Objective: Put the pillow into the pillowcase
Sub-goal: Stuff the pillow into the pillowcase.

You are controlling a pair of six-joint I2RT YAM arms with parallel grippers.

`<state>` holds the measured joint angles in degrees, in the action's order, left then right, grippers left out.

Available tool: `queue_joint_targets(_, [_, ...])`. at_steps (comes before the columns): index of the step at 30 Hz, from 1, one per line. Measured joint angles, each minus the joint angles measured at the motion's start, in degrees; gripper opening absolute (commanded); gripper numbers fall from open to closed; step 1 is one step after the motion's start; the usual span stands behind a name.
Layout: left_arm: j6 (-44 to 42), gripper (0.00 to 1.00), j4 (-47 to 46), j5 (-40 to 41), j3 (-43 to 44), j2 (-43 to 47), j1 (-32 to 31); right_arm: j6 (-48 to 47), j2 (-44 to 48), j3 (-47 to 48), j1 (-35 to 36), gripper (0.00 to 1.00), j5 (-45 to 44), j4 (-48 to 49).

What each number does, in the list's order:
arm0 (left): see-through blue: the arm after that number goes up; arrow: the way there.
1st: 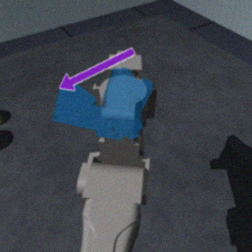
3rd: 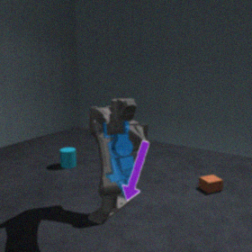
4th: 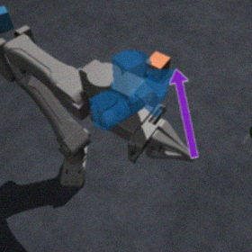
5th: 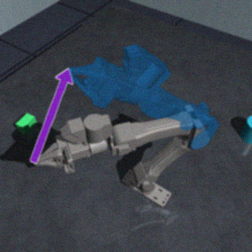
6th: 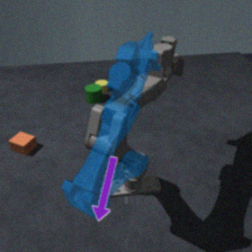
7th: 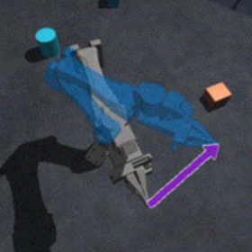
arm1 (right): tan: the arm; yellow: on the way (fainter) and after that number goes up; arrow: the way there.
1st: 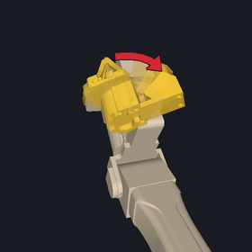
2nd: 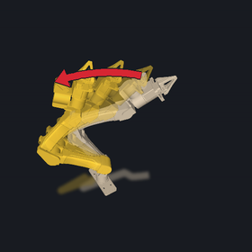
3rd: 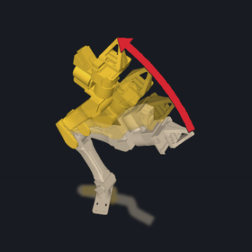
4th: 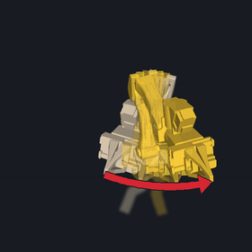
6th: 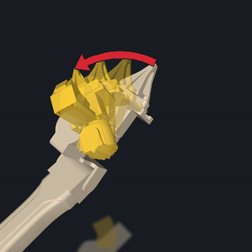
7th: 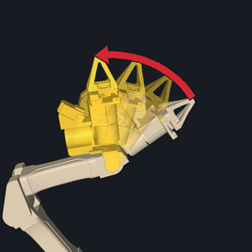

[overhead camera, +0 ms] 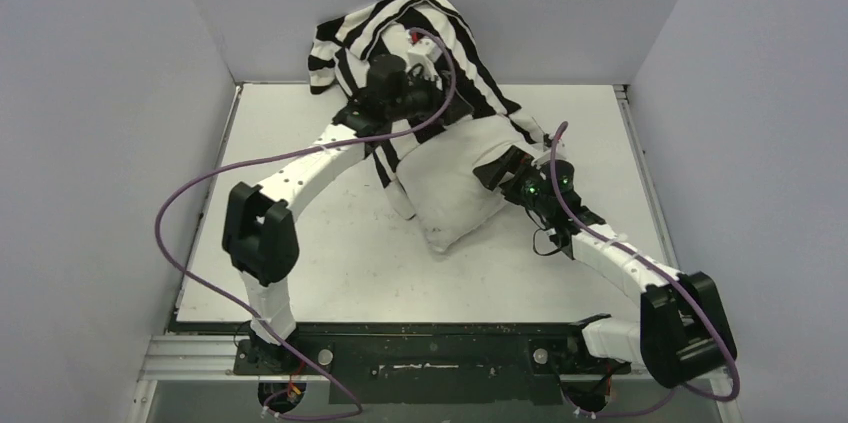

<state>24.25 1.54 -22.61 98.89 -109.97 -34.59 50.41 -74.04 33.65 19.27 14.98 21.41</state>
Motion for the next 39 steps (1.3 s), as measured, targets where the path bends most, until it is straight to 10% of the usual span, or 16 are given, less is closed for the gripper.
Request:
queue_joint_targets(8, [-7.52, 0.59, 1.81, 2.82, -15.91, 14.53, 11.34, -18.03, 7.37, 13.81, 1.42, 1.0, -2.64, -23.17])
queue_joint_targets(25, [-11.45, 0.73, -9.7, -0.7, -24.09, 5.79, 9.42, -39.63, -7.45, 33.35, 10.43, 1.0, -11.28, -34.47])
queue_joint_targets(28, [-11.76, 0.73, -11.26, -0.66, -24.09, 5.68, 8.28, -42.12, -10.97, 31.39, 10.45, 0.8, -11.82, -30.67])
queue_joint_targets(30, [-12.0, 0.75, -12.22, -0.37, -24.59, 5.73, 7.5, -43.6, -14.34, 29.57, 10.43, 0.37, -11.96, -27.52])
queue_joint_targets(33, [-13.07, 0.75, -14.08, 0.76, -27.74, 6.78, 6.82, -44.39, -17.7, 26.8, 9.7, 0.05, -11.3, -21.22])
queue_joint_targets(39, [-18.82, 0.79, -13.66, 2.67, -30.16, 7.87, 6.14, -42.12, -15.41, 21.81, 7.74, 0.0, -5.57, -12.07])
